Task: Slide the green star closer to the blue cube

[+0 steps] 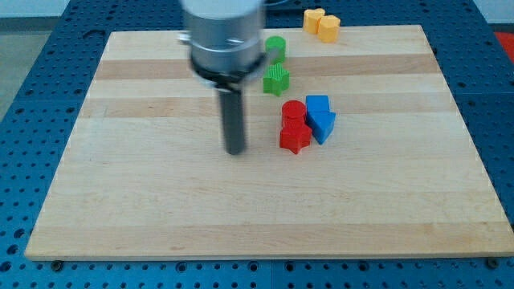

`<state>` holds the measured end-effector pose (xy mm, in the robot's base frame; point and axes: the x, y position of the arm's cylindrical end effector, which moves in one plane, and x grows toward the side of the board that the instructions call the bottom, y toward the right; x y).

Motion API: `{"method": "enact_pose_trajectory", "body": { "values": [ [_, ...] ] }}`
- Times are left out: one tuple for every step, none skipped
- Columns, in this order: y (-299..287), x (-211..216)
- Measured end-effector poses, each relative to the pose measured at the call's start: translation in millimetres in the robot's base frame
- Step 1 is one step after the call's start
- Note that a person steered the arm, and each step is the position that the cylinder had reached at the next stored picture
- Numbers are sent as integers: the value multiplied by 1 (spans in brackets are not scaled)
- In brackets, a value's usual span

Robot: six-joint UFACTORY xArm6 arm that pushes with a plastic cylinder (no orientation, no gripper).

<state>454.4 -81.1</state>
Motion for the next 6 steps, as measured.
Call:
{"method": "enact_pose_trajectory", "body": {
  "values": [
    [-42,-53],
    [-28,-103],
    [26,-130],
    [101,-138],
    [164,-125],
    [188,-129]
  ]
}}
